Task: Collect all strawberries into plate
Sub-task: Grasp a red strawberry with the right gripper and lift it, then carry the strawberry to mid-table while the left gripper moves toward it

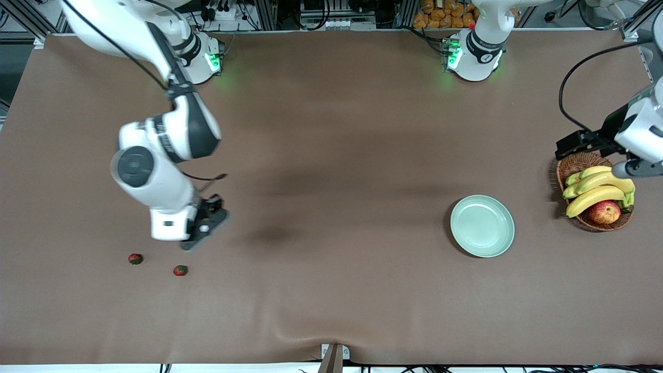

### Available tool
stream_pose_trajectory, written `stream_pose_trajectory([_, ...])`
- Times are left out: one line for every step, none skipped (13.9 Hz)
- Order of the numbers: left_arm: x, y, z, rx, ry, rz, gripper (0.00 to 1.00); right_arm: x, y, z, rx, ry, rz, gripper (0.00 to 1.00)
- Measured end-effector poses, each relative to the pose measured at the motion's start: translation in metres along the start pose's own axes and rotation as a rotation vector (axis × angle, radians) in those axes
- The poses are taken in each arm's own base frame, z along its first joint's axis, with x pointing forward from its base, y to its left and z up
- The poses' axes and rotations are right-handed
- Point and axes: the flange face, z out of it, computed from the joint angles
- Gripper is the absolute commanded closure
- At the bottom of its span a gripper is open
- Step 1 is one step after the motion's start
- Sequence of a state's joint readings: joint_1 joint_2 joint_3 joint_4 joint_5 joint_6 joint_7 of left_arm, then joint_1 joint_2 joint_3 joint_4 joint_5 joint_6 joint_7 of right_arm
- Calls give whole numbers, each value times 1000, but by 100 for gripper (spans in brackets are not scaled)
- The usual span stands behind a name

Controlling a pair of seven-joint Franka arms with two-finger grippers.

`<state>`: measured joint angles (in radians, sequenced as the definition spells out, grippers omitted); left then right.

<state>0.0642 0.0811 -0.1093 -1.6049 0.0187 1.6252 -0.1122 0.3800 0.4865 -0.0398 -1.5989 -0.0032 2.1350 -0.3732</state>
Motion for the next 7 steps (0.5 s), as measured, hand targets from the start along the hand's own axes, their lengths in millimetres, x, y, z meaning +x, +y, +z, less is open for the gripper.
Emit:
stream_pose_trajectory([6,1,8,-2,2,1,0,14,-23,9,7,-1,38,100])
stream_pose_trajectory([11,2,14,-4,6,3,0,27,-47,18,24,0,78,100])
stream_pose_trajectory([17,4,21,-6,9,6,0,39,-69,27,45,2,117,100])
stream_pose_trajectory([22,8,31,-7,7,11,0,51,-92,35,67,5,156,100])
stream_pose_trajectory([27,10,43,-9,8,15,0,62,-113,42,82,12,191,100])
stream_pose_trajectory([33,11,59,-12,15,16,0,73,-134,49,92,28,222,100])
stream_pose_trajectory([38,11,76,-15,25,15,0,84,-158,56,99,50,246,100])
